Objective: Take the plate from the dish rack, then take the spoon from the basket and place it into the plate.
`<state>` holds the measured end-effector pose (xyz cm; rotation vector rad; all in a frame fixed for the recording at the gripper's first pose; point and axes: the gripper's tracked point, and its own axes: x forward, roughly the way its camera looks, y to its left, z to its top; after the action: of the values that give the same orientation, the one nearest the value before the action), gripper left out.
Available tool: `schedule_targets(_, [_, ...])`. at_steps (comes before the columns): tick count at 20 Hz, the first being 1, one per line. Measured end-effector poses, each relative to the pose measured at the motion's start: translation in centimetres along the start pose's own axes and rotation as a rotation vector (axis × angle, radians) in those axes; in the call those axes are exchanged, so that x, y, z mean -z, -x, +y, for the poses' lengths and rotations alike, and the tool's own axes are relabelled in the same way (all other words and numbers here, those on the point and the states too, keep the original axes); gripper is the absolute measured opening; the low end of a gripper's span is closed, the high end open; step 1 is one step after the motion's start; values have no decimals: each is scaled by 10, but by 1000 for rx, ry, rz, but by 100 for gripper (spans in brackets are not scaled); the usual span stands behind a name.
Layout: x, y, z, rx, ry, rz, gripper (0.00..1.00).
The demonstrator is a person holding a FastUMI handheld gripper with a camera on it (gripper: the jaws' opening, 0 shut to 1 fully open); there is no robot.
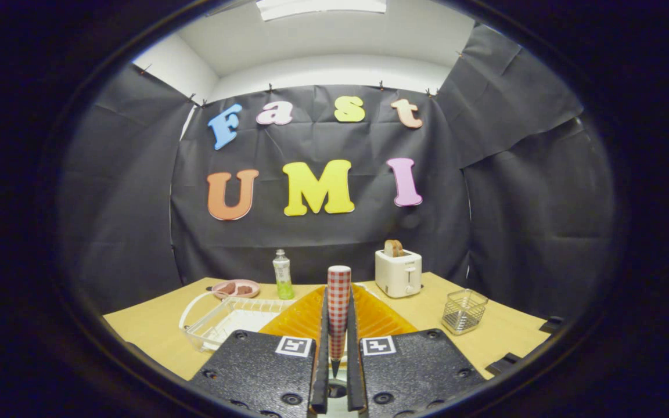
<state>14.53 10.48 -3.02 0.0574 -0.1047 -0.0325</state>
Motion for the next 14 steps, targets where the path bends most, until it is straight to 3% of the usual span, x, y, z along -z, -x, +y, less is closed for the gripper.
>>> schedule_targets(10, [58, 25, 49, -38, 7, 42, 20])
schedule_targets(14, [62, 29, 38, -2, 28, 16, 23])
